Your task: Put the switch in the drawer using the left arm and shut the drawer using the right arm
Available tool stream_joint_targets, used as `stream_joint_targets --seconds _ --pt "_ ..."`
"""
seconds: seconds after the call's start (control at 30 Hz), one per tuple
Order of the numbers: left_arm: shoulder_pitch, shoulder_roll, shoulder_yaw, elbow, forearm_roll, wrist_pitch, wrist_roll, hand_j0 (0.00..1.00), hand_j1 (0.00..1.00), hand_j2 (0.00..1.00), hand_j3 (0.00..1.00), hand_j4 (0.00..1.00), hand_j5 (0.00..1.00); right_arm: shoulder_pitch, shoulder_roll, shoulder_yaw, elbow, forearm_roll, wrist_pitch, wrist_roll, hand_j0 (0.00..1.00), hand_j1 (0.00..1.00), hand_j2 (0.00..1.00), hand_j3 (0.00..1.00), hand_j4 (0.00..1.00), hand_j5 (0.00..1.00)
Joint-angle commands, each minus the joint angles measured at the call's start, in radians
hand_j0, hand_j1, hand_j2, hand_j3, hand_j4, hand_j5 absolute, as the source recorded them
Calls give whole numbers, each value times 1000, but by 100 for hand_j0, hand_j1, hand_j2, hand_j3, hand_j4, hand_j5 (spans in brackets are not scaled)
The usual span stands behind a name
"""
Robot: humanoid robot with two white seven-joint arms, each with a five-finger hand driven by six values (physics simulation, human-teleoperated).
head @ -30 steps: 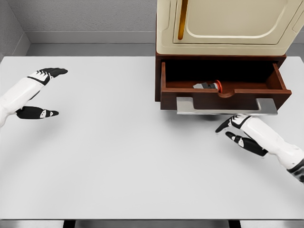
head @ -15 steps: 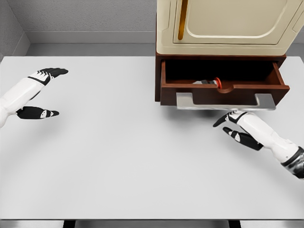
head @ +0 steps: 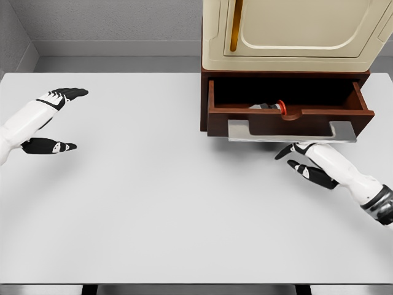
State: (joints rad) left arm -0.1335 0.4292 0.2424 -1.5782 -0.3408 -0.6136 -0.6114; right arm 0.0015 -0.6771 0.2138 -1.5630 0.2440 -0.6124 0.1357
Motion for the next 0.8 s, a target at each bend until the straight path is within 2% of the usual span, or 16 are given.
stream_joint_targets --seconds 0.0,0.5,0.77 --pt "0 0 0 0 8 3 1 100 100 100 100 100 100 0 1 13 14 -18 2 -5 52 52 52 52 52 52" --pt "0 0 0 -3 11 3 1 100 100 100 100 100 100 -49 22 27 70 -22 2 -5 52 52 52 52 52 52" --pt "0 0 0 -3 13 3 1 100 100 100 100 100 100 -104 37 59 121 -23 2 -5 52 52 52 52 52 52"
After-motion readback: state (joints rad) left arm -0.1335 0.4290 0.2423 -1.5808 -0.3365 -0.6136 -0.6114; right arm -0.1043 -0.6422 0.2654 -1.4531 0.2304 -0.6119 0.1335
